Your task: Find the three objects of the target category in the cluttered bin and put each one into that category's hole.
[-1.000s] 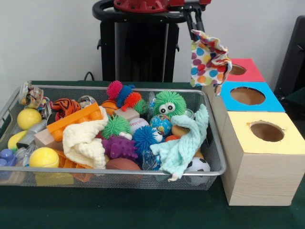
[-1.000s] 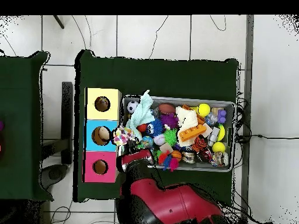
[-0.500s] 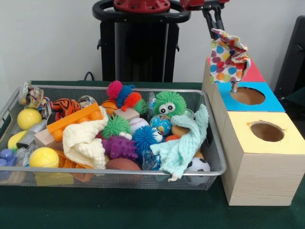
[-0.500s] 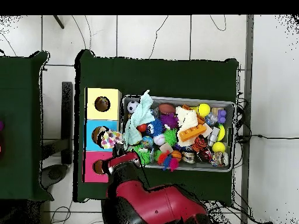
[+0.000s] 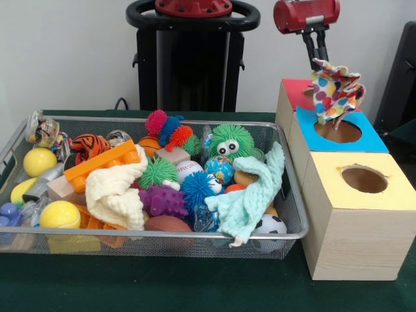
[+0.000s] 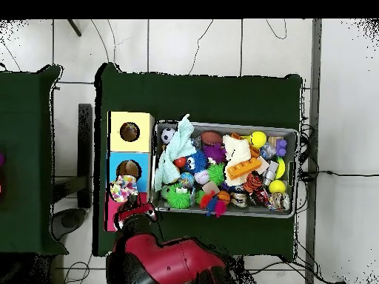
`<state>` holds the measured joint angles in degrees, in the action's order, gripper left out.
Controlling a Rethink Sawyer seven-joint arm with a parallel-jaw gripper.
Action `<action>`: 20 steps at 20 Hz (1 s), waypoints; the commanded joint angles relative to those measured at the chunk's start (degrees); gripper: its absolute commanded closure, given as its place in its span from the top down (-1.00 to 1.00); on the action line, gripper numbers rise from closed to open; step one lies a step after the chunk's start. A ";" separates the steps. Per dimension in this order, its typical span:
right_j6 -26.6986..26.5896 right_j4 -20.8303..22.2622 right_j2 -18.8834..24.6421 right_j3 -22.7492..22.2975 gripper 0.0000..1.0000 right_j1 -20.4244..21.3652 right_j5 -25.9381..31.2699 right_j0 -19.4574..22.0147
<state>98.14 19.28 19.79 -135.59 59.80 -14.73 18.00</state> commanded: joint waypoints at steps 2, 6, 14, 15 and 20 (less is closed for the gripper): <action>7.62 -2.98 -8.65 6.43 -1.00 -4.35 -2.22 -2.03; 8.51 -4.73 -11.47 7.09 -1.00 -3.77 -4.56 -4.42; 9.63 -7.37 -13.99 7.49 -1.00 -1.78 -7.25 -6.68; 9.65 -7.65 -14.19 7.58 -1.00 -1.64 -7.22 -6.90; 8.91 -9.29 -15.28 8.12 -1.00 -0.21 -4.43 -8.56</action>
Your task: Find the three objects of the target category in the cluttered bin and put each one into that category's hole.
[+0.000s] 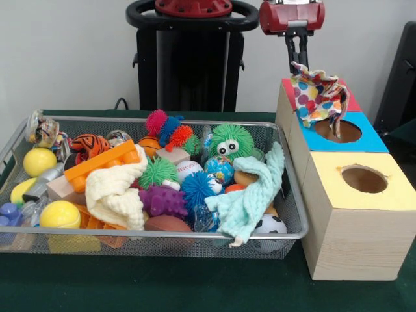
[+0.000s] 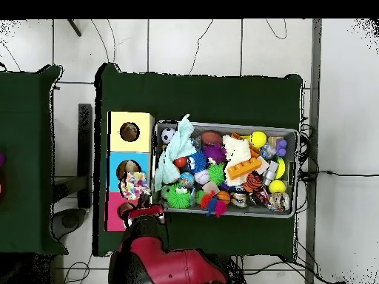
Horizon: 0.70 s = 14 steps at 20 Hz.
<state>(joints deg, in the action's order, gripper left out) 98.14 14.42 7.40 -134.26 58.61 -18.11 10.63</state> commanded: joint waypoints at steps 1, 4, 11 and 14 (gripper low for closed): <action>8.92 -4.58 -3.03 6.86 -1.00 1.15 -0.80 -1.38; 8.82 -5.61 -4.27 7.34 -1.00 1.23 -0.95 -2.67; 8.96 -8.91 -7.63 8.26 -1.00 1.54 -3.01 -6.42; 8.98 -9.37 -7.93 8.59 -1.00 2.86 -1.77 -7.05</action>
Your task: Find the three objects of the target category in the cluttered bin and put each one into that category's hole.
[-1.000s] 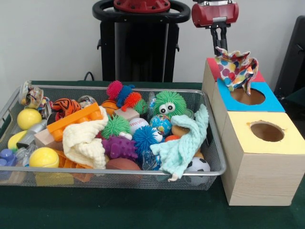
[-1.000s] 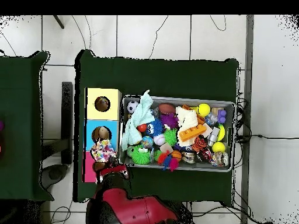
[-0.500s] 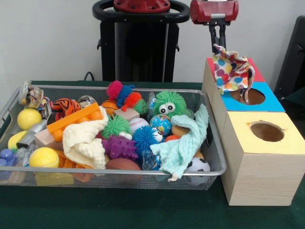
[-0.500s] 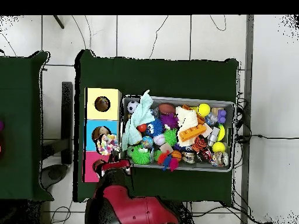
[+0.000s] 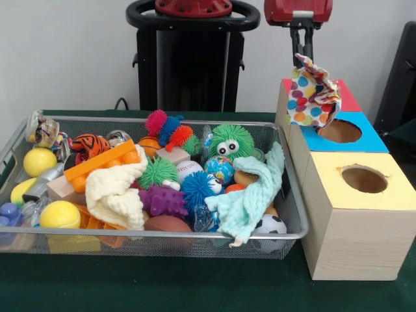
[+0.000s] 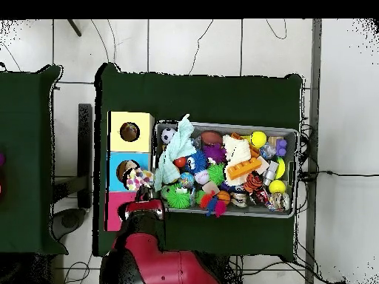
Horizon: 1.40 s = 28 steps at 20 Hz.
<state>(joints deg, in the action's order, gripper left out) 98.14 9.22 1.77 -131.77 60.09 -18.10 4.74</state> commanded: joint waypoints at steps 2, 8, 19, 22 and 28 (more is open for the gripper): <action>8.51 -4.74 -3.10 6.53 -1.00 1.93 -1.12 -2.10; 7.39 -5.84 -5.04 7.88 -1.00 2.93 0.26 -4.60; 6.94 -3.04 -3.26 10.27 -1.00 -0.35 3.00 -1.59; 4.26 -2.44 -4.03 11.86 -1.00 -3.66 5.73 -2.78; 3.96 -5.39 -8.80 14.81 -1.00 -11.43 2.56 -8.50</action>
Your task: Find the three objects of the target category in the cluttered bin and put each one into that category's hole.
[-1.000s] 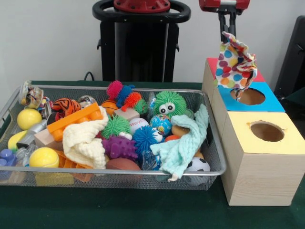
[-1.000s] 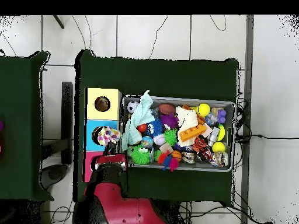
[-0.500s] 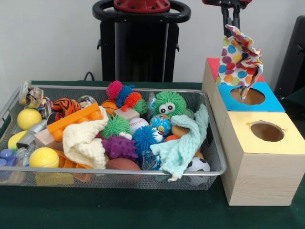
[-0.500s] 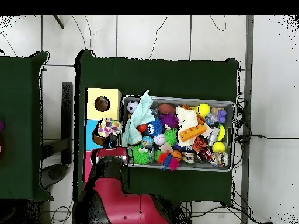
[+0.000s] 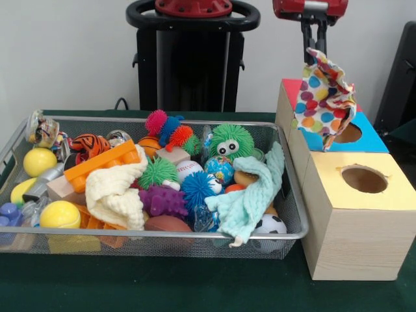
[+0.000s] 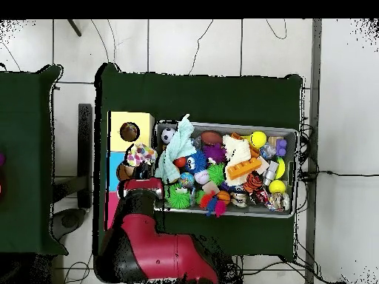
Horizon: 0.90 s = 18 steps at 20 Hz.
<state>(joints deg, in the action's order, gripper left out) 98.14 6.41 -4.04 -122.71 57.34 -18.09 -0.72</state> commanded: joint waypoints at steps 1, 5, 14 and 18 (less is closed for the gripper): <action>4.20 -2.58 -3.17 6.21 -1.00 -9.41 2.96 -3.59; 5.78 -3.32 -3.45 7.38 -1.00 -13.58 1.98 -5.25; 7.33 -2.11 -3.83 7.52 -1.00 -12.65 2.38 -4.96; 8.32 -3.36 -4.05 8.40 -1.00 -11.95 2.02 -4.80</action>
<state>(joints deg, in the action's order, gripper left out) 98.14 5.36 -8.04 -118.85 45.53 -18.11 -6.64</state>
